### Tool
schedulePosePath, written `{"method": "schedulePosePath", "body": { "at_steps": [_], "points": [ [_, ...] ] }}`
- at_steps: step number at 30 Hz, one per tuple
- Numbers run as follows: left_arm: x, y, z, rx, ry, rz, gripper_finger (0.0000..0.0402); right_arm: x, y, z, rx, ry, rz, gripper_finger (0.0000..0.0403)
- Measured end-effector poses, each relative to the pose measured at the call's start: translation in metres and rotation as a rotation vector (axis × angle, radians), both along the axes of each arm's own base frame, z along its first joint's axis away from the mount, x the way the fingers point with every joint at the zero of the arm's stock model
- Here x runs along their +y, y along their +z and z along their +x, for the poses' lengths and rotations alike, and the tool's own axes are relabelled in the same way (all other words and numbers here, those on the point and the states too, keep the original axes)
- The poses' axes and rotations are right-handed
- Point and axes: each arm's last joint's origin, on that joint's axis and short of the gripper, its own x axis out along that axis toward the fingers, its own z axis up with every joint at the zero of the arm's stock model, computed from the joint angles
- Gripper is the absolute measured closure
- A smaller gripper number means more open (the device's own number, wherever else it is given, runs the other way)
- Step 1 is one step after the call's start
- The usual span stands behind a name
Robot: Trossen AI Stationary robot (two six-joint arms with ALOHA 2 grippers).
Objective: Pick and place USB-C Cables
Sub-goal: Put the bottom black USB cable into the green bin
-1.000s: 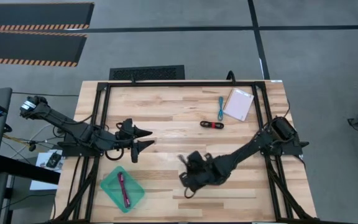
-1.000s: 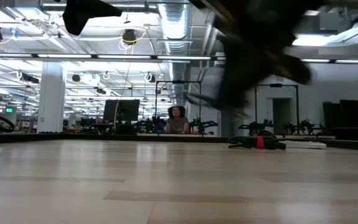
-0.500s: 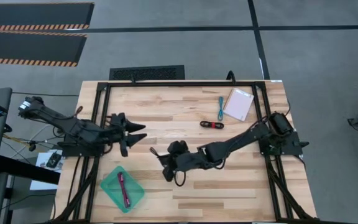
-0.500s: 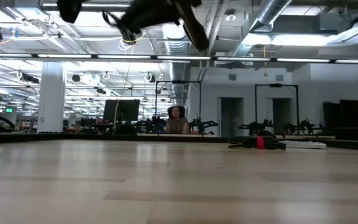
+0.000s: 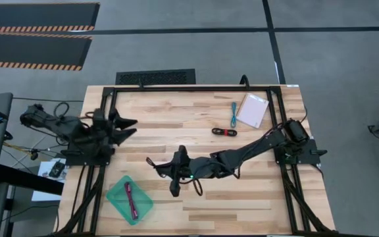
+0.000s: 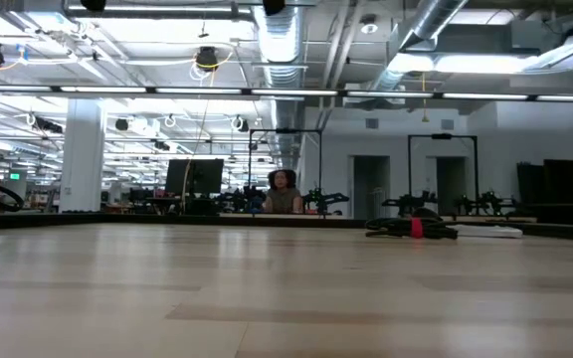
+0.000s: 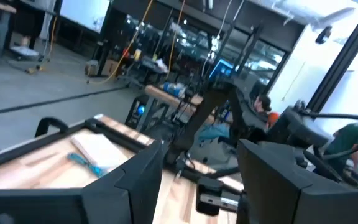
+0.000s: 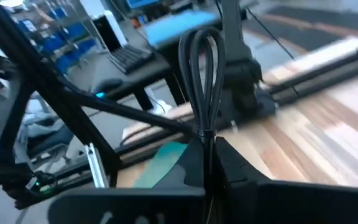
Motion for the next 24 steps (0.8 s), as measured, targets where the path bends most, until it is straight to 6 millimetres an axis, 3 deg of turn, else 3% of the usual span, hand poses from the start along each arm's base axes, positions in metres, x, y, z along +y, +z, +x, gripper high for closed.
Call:
{"method": "schedulePosePath", "body": {
  "at_steps": [14,21,24],
  "points": [
    [0.021,-0.008,-0.041,0.039,0.11,-0.026,0.0207,-0.009,0.012,0.005,-0.127,-0.004,0.0,0.0394],
    [0.024,-0.008,-0.047,0.017,0.109,-0.041,0.0207,-0.007,0.021,0.005,-0.217,0.048,-0.014,0.0394],
    [0.024,-0.008,-0.047,0.017,0.109,-0.042,0.0207,-0.007,0.036,0.006,-0.26,0.068,-0.035,0.0394]
  ]
}}
